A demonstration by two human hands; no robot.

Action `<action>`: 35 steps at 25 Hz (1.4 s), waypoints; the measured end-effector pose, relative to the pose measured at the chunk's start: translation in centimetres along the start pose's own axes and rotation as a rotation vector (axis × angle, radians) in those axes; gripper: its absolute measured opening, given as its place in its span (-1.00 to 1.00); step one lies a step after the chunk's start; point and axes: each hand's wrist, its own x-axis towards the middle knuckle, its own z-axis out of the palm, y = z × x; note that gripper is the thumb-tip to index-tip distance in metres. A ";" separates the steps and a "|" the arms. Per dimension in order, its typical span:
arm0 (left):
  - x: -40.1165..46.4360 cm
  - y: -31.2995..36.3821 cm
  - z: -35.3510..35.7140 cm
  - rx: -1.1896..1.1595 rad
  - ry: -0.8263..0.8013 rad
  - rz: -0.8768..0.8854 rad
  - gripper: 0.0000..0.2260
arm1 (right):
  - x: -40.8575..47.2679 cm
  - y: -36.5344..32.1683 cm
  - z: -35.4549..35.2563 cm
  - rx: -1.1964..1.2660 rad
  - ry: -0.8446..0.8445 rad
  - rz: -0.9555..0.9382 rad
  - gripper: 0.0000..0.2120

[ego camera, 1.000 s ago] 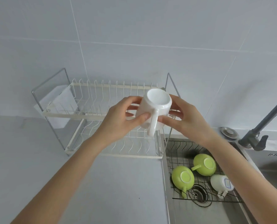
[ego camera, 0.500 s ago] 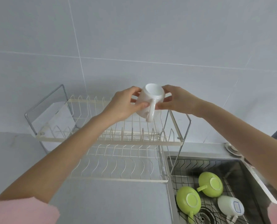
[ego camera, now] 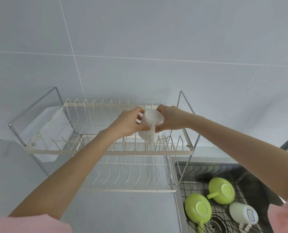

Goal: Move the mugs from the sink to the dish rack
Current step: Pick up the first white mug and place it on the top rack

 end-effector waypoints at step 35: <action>-9.9 11.5 1.2 0.611 0.263 0.226 -0.57 | -16.1 5.1 -3.8 -0.190 0.385 -0.154 -0.51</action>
